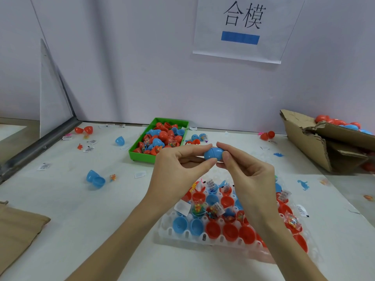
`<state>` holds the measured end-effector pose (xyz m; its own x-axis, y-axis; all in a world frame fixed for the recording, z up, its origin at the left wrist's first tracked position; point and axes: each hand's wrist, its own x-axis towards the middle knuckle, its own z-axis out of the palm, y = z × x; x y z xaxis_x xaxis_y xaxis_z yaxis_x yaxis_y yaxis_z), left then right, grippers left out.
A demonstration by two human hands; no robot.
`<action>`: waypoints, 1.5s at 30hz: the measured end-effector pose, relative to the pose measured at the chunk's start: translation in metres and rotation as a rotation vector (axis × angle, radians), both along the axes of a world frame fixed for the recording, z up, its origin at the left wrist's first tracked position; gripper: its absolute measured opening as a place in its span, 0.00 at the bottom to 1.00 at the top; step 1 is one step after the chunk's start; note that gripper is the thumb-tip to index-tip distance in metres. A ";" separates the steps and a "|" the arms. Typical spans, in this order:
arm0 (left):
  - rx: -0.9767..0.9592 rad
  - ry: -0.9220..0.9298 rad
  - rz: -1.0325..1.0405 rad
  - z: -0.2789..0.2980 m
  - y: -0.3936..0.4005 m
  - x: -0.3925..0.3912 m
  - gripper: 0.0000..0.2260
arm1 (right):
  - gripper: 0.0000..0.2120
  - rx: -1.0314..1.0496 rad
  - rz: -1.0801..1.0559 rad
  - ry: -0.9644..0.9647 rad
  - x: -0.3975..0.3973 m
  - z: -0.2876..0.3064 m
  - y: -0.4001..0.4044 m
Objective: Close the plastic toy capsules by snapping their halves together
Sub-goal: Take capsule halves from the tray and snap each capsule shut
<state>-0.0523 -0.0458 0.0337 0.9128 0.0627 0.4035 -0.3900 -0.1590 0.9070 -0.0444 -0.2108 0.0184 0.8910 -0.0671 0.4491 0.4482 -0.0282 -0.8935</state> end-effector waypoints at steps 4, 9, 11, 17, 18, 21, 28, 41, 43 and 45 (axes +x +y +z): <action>-0.003 0.014 -0.017 0.001 0.001 -0.001 0.16 | 0.13 -0.010 -0.011 0.001 0.000 -0.001 0.000; 0.017 -0.008 -0.013 -0.001 -0.002 -0.002 0.16 | 0.12 -0.054 -0.039 -0.020 0.000 -0.001 0.000; 0.003 -0.003 -0.001 -0.003 -0.004 -0.002 0.16 | 0.12 -0.058 -0.049 -0.029 -0.001 -0.001 0.001; -0.060 0.020 -0.011 -0.006 -0.008 -0.002 0.14 | 0.14 -0.176 -0.116 -0.118 -0.002 -0.005 0.004; -0.084 0.027 -0.022 -0.005 -0.008 -0.003 0.13 | 0.15 -0.230 -0.130 -0.142 -0.002 -0.005 0.004; -0.170 0.066 -0.051 -0.002 -0.007 -0.004 0.11 | 0.21 -0.386 -0.153 -0.208 -0.006 -0.006 0.010; -0.377 0.188 -0.097 0.003 -0.009 -0.007 0.11 | 0.27 -0.540 -0.162 -0.259 -0.006 -0.008 0.014; -0.374 0.297 -0.055 -0.002 -0.018 -0.009 0.14 | 0.19 -0.589 -0.313 -0.299 -0.007 -0.006 0.014; -0.367 0.299 -0.055 -0.001 -0.019 -0.010 0.15 | 0.19 -0.629 -0.304 -0.308 -0.006 -0.006 0.013; -0.354 0.304 -0.045 0.000 -0.019 -0.010 0.14 | 0.19 -0.648 -0.302 -0.315 -0.005 -0.006 0.013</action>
